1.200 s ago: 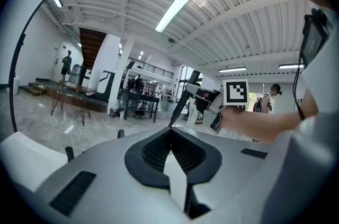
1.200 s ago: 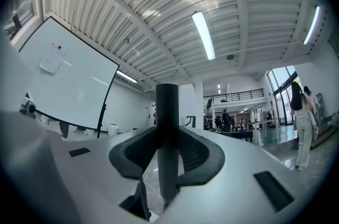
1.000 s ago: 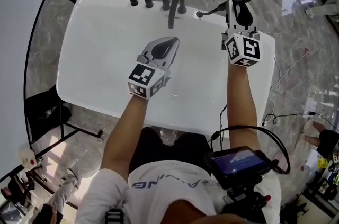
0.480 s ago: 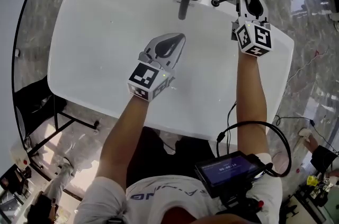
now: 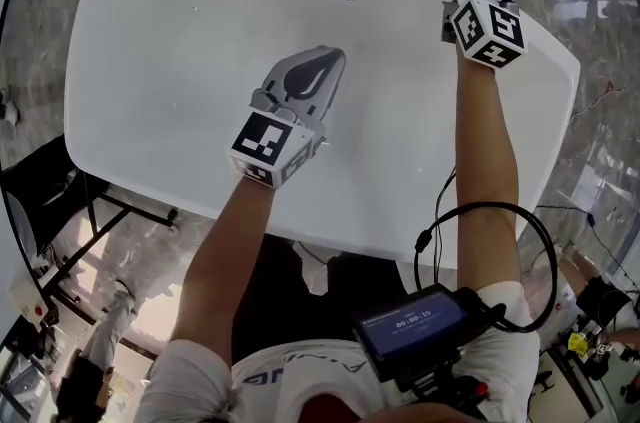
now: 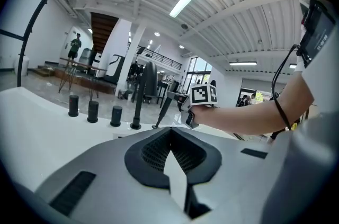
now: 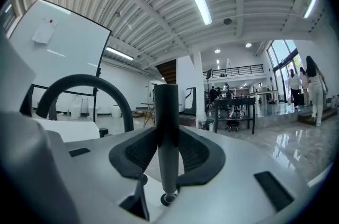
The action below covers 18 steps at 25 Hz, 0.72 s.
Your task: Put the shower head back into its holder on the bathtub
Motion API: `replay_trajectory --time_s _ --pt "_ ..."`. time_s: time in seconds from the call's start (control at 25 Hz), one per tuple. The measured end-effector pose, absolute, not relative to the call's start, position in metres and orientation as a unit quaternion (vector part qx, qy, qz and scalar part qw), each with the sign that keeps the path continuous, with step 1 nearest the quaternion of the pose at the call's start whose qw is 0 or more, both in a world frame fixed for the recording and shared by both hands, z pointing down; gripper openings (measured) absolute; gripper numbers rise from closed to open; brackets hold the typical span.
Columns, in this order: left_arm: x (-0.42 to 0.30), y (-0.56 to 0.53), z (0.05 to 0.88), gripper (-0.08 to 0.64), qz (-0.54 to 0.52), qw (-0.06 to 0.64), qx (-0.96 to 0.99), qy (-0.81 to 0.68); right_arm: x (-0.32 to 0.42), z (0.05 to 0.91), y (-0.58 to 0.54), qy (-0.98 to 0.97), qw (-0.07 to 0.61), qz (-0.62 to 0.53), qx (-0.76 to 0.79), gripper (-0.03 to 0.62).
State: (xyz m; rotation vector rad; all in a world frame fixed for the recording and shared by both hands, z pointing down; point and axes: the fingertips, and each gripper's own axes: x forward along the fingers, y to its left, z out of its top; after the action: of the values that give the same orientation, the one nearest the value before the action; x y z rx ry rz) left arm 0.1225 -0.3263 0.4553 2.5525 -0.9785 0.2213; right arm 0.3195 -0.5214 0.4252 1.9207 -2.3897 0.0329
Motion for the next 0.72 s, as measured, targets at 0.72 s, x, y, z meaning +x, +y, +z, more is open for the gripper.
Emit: replay_trajectory --time_s 0.72 --pt "0.116 -0.315 0.497 0.017 0.088 0.232 0.905 -0.346 0.319 0.476 -0.554 -0.783 0.048 0.054 0.618 0.129"
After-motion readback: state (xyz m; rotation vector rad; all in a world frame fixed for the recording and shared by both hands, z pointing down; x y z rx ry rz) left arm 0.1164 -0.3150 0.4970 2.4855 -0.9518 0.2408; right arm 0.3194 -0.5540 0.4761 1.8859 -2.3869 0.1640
